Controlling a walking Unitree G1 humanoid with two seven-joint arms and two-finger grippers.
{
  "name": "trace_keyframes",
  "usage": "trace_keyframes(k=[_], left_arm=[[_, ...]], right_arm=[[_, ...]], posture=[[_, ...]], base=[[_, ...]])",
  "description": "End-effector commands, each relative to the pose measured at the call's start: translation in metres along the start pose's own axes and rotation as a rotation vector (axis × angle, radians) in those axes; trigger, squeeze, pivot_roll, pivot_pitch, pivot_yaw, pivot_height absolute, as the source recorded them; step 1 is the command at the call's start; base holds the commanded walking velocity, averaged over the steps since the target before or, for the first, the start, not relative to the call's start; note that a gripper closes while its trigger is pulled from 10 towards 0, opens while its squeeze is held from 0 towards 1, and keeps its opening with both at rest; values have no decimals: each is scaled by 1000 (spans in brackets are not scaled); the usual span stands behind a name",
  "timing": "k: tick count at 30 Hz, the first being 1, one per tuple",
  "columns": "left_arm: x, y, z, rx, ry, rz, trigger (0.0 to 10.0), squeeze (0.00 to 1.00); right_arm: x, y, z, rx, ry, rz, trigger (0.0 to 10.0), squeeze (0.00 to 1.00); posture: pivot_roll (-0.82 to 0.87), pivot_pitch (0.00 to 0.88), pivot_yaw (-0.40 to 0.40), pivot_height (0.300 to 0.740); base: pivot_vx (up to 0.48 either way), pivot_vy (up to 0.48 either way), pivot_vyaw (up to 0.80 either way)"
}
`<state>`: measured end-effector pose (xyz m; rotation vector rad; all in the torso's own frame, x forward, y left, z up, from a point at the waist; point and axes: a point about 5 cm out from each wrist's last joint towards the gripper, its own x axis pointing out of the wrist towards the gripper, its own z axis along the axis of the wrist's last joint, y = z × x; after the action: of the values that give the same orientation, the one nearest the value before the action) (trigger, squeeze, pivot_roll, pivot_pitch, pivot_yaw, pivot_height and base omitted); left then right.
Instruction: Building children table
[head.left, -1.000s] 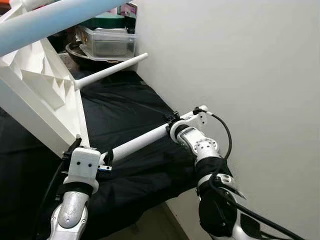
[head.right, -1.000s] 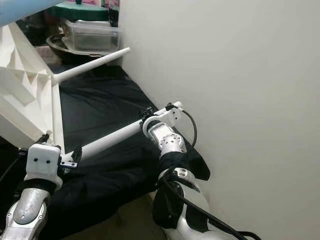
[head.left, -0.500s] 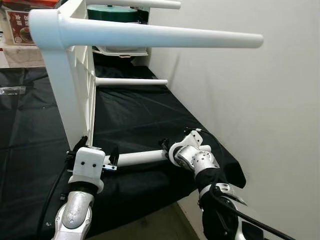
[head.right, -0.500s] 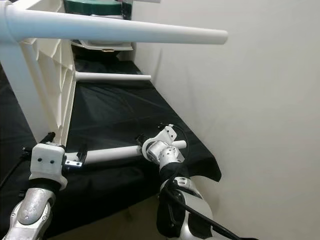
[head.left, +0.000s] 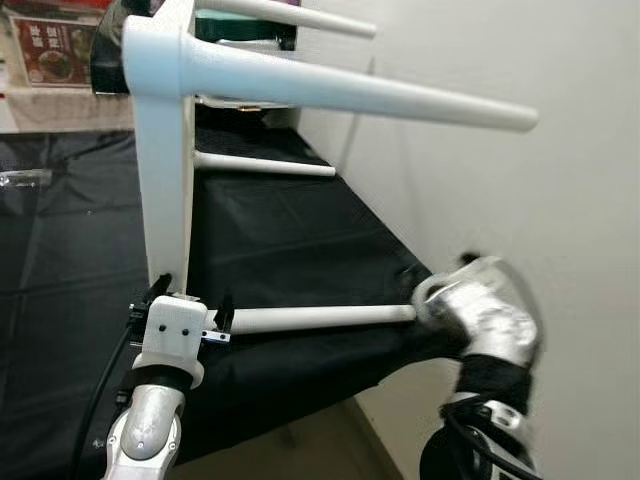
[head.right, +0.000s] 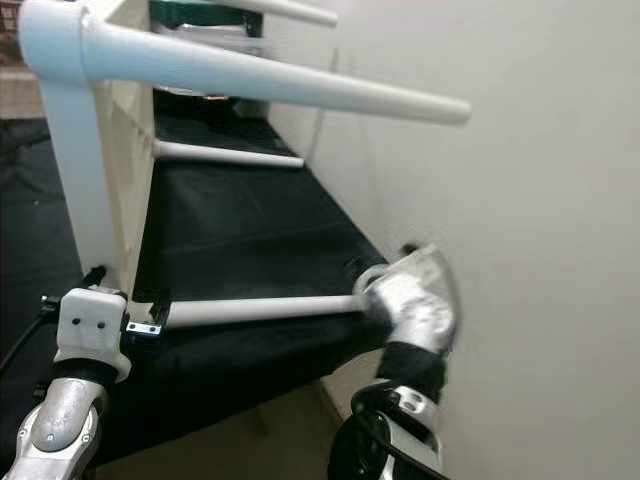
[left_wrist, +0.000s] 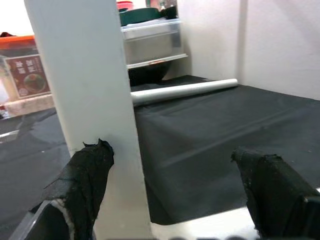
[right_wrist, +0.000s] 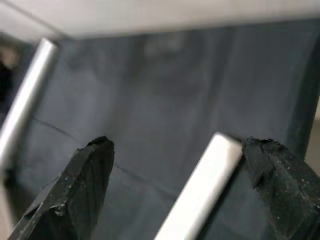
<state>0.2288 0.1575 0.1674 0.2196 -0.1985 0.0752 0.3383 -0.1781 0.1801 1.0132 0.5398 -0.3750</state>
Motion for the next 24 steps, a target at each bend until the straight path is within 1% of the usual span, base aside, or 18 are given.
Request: trace_keyframes(k=[1, 2, 3, 5, 6, 7, 8, 9, 10, 11, 12, 13, 14, 15, 17, 21, 22, 24], left_arm=[[-1, -3, -3, 3, 13, -15, 10000, 0], [-1, -4, -3, 3, 13, -15, 10000, 0], [-1, -3, -3, 2, 12, -13, 10000, 0], [-1, -3, -3, 2, 12, -13, 10000, 0], [0, -3, -3, 3, 11, -10, 10000, 0], [0, -1, -3, 4, 9, -6, 10000, 0], [0, -1, -4, 5, 8, -4, 10000, 0], [0, -1, -4, 5, 8, -4, 10000, 0], [0, 0, -4, 6, 8, -2, 10000, 0], [0, 0, -4, 6, 8, -2, 10000, 0], [0, -1, -3, 15, 4, -6, 10000, 0], [0, 0, -3, 30, -3, -2, 10000, 0], [0, 0, -3, 30, -3, -2, 10000, 0], [0, 3, -1, 46, -12, 13, 10000, 0], [0, 3, -1, 46, -12, 13, 10000, 0], [1, 7, 0, 53, -17, 29, 10000, 0], [1, 13, 0, 65, -17, 56, 10000, 0], [1, 13, 0, 65, -17, 56, 10000, 0]], right_arm=[[5, -30, -35, 26, 124, -73, 10000, 1000], [3, -30, -30, -20, 105, -55, 10000, 1000], [5, -35, -22, -97, 83, -60, 10000, 1000], [5, -35, -22, -97, 83, -60, 10000, 1000], [6, -44, -8, -223, 17, -81, 10000, 1000], [6, -51, 9, -399, -98, -113, 10000, 1000], [6, -49, 23, -602, -232, -111, 10000, 133], [6, -49, 23, -602, -232, -111, 10000, 133], [2, -46, 28, -742, -310, -98, 10000, 133], [2, -46, 28, -742, -310, -98, 10000, 133], [1, -41, 28, -839, -364, -80, 10000, 0], [-2, -34, 24, -899, -396, -56, 10000, 0], [-2, -34, 24, -899, -396, -56, 10000, 0], [-6, -26, 16, -961, -430, -27, 10000, 0], [-6, -26, 16, -961, -430, -27, 10000, 0], [-11, -20, 12, -1002, -469, -8, 10000, 0], [-20, -9, 18, -1070, -592, 15, 10000, 0], [-20, -9, 18, -1070, -592, 15, 10000, 0]], posture=[[92, 0, -196, 740], [91, 0, -197, 740], [94, 0, -199, 740], [94, 0, -199, 740], [99, 0, -200, 740], [100, 0, -194, 740], [98, 0, -189, 740], [98, 0, -189, 740], [98, 0, -189, 740], [98, 0, -189, 740], [104, 0, -186, 740], [111, 0, -185, 740], [111, 0, -185, 740], [121, 0, -187, 740], [121, 0, -187, 740], [127, 0, -188, 740], [126, 0, -176, 740], [126, 0, -176, 740]], base=[[0, 0, 0], [0, 0, 0], [0, 0, 0], [0, 0, 0], [0, 0, 0], [0, 0, 0], [0, 0, 0], [0, 0, 0], [0, 0, 0], [0, 0, 0], [0, 0, 0], [0, 0, 0], [0, 0, 0], [0, 0, 0], [0, 0, 0], [0, 0, 0], [0, 0, 0], [0, 0, 0]])
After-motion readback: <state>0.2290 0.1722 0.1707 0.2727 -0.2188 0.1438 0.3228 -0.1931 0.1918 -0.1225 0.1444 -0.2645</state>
